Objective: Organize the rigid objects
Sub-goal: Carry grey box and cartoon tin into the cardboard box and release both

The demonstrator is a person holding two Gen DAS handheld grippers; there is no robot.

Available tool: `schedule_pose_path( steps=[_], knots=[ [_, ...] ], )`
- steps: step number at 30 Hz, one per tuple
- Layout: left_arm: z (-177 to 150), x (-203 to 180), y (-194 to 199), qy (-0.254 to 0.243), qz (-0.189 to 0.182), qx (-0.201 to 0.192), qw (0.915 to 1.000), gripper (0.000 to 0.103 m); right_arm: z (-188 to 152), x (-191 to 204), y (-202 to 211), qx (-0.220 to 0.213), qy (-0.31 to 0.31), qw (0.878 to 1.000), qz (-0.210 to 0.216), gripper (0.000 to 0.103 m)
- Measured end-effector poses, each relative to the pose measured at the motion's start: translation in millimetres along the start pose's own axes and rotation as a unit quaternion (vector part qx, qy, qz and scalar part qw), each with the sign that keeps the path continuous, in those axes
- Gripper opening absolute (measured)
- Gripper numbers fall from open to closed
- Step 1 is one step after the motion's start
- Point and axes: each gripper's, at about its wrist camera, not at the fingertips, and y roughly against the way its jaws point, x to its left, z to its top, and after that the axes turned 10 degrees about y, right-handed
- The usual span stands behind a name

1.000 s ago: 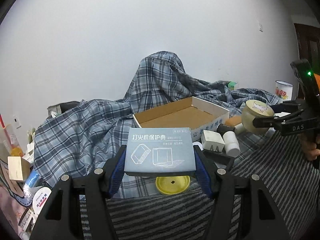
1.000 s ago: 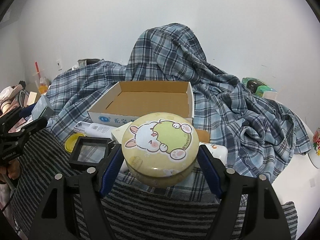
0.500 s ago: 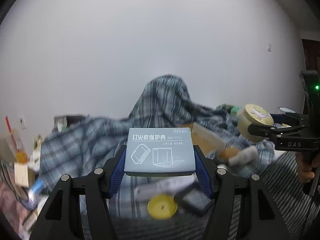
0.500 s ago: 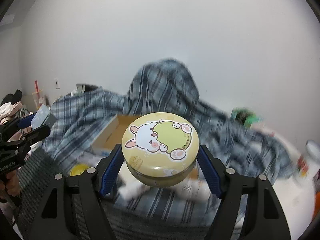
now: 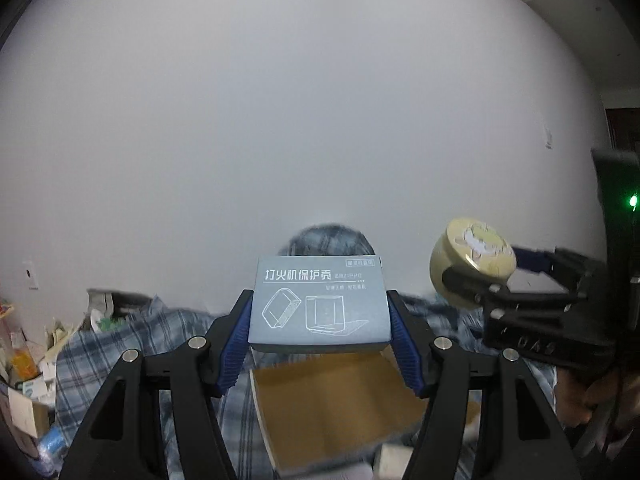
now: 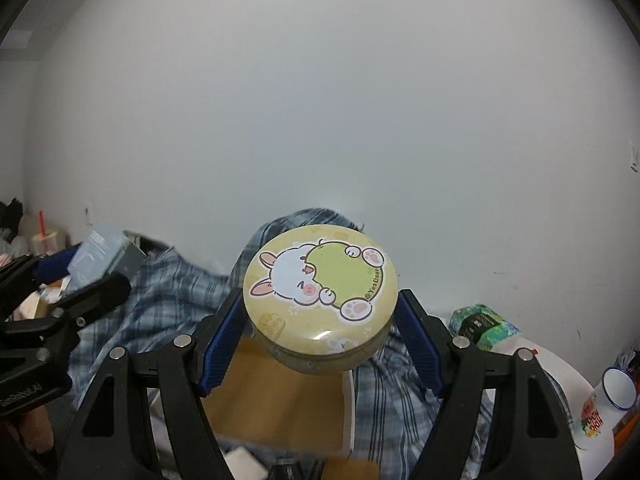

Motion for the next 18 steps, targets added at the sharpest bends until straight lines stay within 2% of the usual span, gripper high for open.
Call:
schedule_pose_path(
  steps=[4, 5, 9, 15, 18],
  knots=[
    [10, 3, -19, -0.004, 0.026, -0.038, 0.9989, 0.065, -1, -1, -22, -0.008, -0.009, 1.0, -0.012, 0.074],
    [10, 5, -26, 0.001, 0.027, -0.036, 0.999, 0.065, -5, 0, -28, -0.01, -0.01, 1.0, -0.014, 0.074],
    [0, 24, -54, 0.046, 0.019, -0.003, 0.9987, 0.065, -26, 11, -48, 0.003, 0.008, 1.0, -0.017, 0.074],
    [-26, 44, -82, 0.042, 0.051, 0.014, 0.9977, 0.065, -51, 19, -79, 0.053, 0.024, 0.998, 0.0, 0.074],
    [-34, 55, -97, 0.057, 0.055, 0.053, 0.9954, 0.065, -58, 17, -92, 0.083, 0.012, 0.996, 0.015, 0.074]
  ],
)
